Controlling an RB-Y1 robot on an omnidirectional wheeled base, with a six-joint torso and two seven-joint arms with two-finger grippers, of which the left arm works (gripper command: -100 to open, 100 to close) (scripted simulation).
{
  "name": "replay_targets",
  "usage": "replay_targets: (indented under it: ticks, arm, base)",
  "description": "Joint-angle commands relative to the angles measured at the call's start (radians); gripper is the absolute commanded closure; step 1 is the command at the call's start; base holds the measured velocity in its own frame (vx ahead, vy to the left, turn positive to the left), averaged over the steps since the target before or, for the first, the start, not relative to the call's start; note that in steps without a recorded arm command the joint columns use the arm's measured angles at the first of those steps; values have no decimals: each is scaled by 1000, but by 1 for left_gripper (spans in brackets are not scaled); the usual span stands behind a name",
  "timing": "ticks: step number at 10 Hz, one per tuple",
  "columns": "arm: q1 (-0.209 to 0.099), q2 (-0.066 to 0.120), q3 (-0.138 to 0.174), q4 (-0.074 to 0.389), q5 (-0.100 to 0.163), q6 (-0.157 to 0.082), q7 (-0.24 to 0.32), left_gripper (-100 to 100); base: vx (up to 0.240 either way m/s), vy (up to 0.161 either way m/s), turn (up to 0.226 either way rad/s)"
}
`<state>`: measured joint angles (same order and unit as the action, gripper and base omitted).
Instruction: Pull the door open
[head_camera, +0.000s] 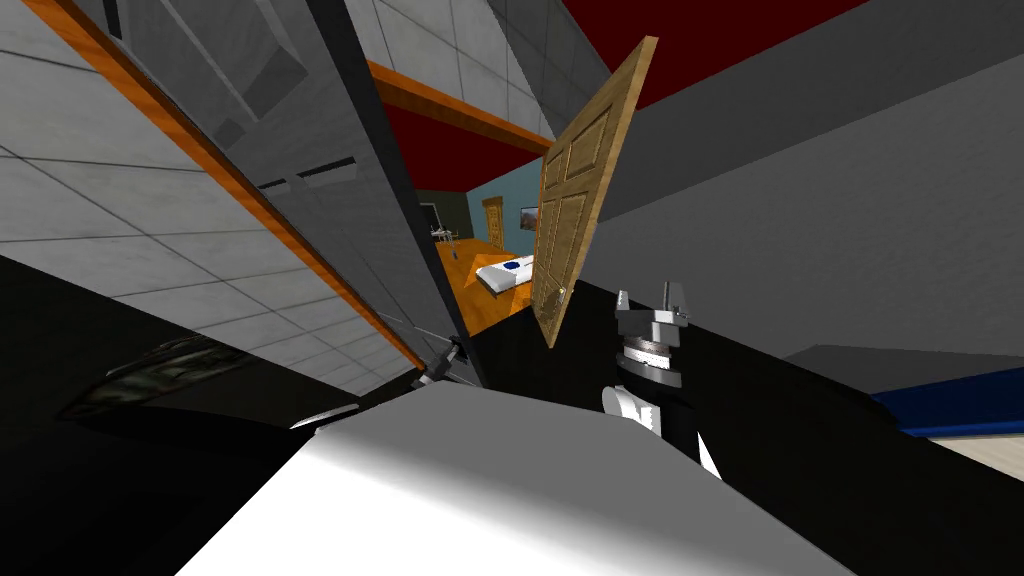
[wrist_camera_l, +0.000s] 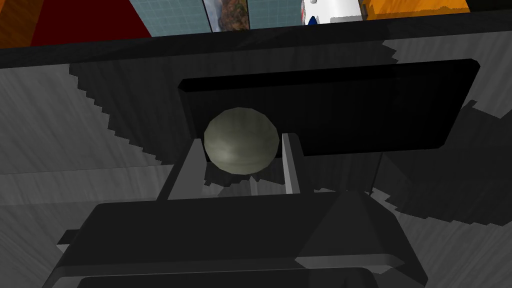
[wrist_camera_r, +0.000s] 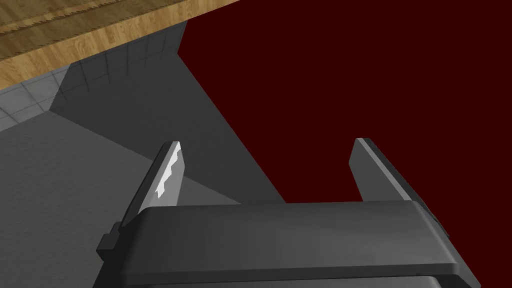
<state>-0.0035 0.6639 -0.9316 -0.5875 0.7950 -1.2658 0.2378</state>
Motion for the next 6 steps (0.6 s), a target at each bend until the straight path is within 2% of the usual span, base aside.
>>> replay_targets:
  ticks: [1, 6]
  arm:
    - [-2, 2, -14, 1, 12, -6, -1, 100]
    - [-9, 10, -63, 7, 53, -30, -4, 100]
  base:
    - [-116, 38, -141]
    - [-195, 98, -181]
